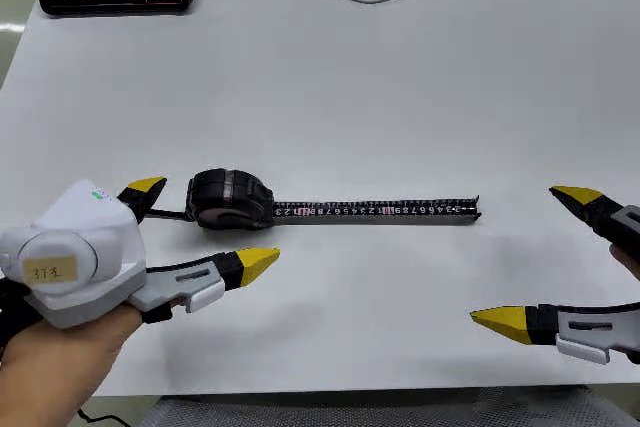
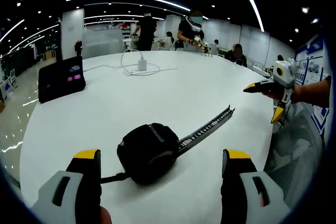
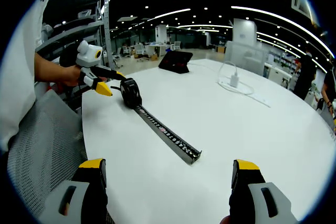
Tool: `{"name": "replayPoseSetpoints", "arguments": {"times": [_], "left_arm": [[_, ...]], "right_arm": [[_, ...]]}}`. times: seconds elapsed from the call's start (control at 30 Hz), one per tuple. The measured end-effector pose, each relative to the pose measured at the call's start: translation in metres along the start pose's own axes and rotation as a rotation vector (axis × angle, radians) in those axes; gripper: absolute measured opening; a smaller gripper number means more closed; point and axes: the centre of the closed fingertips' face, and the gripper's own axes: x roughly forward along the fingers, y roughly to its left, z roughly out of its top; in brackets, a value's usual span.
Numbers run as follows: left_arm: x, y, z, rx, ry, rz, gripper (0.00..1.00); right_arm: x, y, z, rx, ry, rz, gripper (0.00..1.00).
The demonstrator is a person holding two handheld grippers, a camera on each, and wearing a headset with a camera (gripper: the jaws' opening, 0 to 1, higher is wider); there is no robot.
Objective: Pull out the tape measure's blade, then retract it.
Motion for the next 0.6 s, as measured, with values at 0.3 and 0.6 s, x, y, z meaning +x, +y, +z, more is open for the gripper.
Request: {"name": "replayPoseSetpoints", "arguments": {"times": [0.3, 0.6], "left_arm": [[0.015, 0.001, 0.002, -0.057, -0.017, 0.042, 0.92], [0.026, 0.001, -0.005, -0.128, -0.011, 0.062, 0.90]], "right_arm": [[0.000, -0.004, -0.005, 0.012, 0.005, -0.007, 0.99], [-0.001, -0.007, -0.005, 0.013, 0.006, -0.011, 0.99]]}}
